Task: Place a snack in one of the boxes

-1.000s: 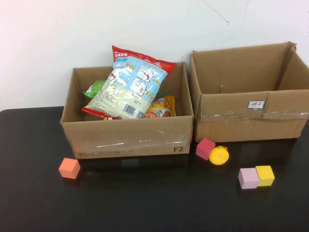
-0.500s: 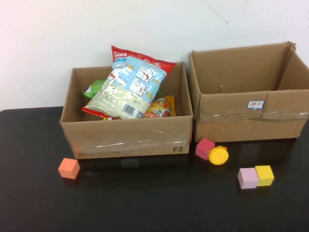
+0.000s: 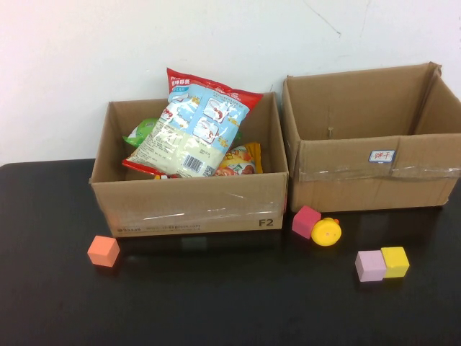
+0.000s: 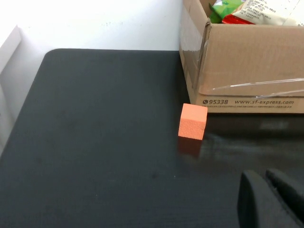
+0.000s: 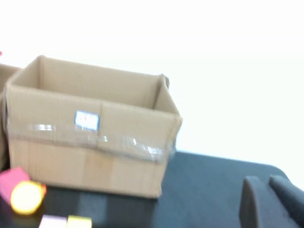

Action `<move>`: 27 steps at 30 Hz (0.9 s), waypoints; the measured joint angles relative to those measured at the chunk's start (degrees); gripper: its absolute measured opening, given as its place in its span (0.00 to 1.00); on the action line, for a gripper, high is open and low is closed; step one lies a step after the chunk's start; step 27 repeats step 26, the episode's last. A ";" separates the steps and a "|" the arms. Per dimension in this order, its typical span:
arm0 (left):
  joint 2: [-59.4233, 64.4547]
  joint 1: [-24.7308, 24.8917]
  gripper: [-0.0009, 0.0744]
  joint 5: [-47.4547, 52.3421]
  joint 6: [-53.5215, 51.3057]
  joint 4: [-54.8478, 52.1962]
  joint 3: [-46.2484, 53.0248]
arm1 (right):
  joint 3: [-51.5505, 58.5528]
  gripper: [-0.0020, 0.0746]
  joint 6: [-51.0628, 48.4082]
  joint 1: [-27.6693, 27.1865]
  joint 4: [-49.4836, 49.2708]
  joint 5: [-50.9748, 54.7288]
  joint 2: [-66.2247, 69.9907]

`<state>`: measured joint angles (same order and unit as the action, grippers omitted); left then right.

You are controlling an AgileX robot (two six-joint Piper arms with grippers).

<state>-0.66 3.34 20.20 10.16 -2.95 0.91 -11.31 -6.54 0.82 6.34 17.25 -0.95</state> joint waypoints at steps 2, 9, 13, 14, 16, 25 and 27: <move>0.00 0.00 0.01 0.00 0.00 0.00 0.00 | 4.14 0.06 -0.12 -0.04 -0.74 -6.83 0.00; 0.00 0.00 0.01 0.00 0.00 0.00 0.00 | 12.75 0.06 -0.72 -0.13 -5.78 -9.15 0.00; 0.00 0.00 0.01 0.00 0.00 0.00 0.00 | 12.91 0.06 -0.64 -0.13 -5.55 -1.31 0.00; 0.00 0.00 0.01 0.00 0.00 0.00 0.00 | 12.91 0.06 0.10 -0.13 -5.30 0.46 0.00; 0.00 0.00 0.01 0.00 0.00 0.00 0.00 | 12.91 0.06 2.24 -0.13 -4.48 2.00 0.00; 0.00 0.00 0.01 0.00 0.00 0.00 0.00 | 12.81 0.06 12.10 -0.13 -0.85 2.82 0.00; 0.00 0.00 0.01 0.00 0.00 0.00 0.00 | 12.81 0.06 12.19 -0.13 -0.85 2.94 0.00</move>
